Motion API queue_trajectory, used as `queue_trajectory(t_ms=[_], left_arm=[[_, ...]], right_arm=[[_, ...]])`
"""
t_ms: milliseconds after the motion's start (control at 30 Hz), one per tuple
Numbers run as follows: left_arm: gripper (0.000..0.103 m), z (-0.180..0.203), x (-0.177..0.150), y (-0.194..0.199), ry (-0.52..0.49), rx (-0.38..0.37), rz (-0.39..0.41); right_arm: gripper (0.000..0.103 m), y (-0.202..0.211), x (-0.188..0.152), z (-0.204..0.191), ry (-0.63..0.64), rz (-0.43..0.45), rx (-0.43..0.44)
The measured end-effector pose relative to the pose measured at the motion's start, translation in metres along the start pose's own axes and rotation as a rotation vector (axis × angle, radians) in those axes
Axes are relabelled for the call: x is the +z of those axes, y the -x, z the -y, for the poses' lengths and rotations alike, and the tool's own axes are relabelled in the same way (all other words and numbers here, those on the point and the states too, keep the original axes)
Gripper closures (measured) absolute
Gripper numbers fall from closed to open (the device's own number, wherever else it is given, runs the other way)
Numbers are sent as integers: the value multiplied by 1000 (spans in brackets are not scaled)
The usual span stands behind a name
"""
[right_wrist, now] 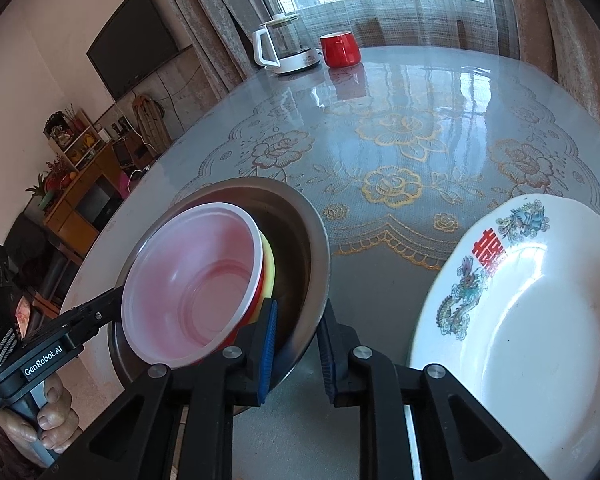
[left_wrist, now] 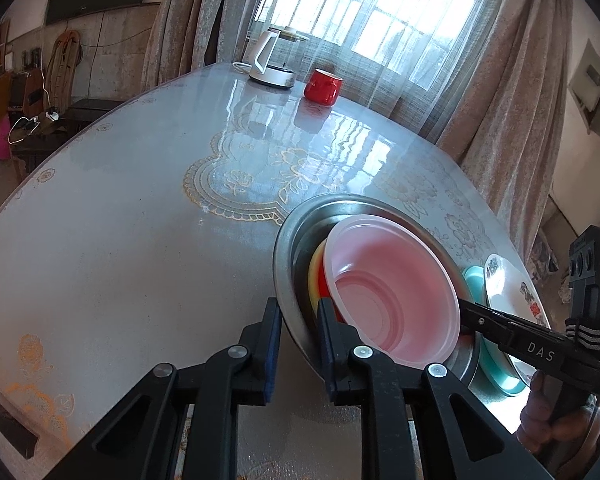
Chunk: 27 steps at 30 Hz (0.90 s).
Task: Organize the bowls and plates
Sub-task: 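Lift the nested steel bowl with both grippers toward the plate stack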
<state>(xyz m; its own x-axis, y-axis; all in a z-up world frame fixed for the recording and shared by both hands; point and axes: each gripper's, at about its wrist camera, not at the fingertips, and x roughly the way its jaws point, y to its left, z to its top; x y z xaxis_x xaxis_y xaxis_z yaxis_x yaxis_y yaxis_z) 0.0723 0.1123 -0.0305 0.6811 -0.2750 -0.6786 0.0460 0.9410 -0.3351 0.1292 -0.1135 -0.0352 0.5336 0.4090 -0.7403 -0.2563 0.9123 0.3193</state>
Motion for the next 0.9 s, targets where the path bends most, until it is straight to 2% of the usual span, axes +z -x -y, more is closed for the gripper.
queue_trajectory(t_ms=[500,900], left_arm=[[84,5,2,14,-25,-27,47],[84,25,8,27,-60,-45,76]], right_arm=[[82,17,-4,-2,10,39,13],[82,39,-3,5,-11,88,24]])
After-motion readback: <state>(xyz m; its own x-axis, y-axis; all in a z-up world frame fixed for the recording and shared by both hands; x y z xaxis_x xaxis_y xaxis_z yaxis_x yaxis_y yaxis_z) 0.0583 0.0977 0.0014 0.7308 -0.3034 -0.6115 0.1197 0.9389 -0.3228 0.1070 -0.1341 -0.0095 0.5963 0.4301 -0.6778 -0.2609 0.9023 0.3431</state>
